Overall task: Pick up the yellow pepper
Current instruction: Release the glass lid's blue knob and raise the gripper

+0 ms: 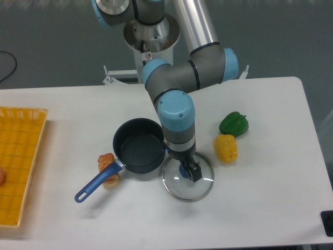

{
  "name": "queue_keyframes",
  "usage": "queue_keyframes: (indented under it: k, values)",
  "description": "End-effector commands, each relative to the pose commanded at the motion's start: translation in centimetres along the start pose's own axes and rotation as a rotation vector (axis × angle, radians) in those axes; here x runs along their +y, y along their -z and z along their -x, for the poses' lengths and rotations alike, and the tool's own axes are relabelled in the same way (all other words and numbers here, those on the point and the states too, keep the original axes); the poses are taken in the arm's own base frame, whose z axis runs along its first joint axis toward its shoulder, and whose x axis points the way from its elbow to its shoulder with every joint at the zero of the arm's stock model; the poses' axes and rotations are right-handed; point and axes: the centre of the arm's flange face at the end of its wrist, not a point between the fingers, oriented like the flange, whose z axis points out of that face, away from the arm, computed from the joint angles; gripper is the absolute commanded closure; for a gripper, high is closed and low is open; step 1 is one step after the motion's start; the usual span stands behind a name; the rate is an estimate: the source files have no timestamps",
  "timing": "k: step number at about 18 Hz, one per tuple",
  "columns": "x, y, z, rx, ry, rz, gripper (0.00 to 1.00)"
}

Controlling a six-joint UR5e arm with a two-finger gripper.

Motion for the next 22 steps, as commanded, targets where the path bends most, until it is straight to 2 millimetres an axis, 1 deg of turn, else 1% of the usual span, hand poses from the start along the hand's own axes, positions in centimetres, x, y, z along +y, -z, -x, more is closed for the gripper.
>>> queue_keyframes:
  k: [5,8,11,12,13,14,15,16,17,18,20,22]
  values:
    - [0.0,0.5,0.2,-0.008,0.01,-0.017,0.0]
    - [-0.5,0.1,-0.2,-0.002,0.011,-0.018,0.0]
    - [-0.8,0.0,-0.3,0.006,0.099,-0.032,0.0]
    - [-0.7,-0.4,-0.6,0.015,0.119,-0.03,0.0]
    - [-0.7,-1.0,-1.3,0.03,0.134,-0.026,0.0]
    - [-0.6,-1.1,-1.9,0.039,0.152,-0.024,0.0]
    - [-0.3,-1.7,-2.8,0.057,0.167,-0.018,0.0]
    - [0.3,-2.4,-4.2,0.08,0.183,-0.009,0.0]
    - [1.4,-2.4,-5.0,0.091,0.213,-0.008,0.0]
    - [2.5,-2.4,-5.2,0.101,0.254,-0.005,0.0]
    - [2.9,-2.8,-6.2,0.127,0.32,0.008,0.0]
    - [3.2,-2.7,-6.7,0.13,0.327,0.021,0.0]
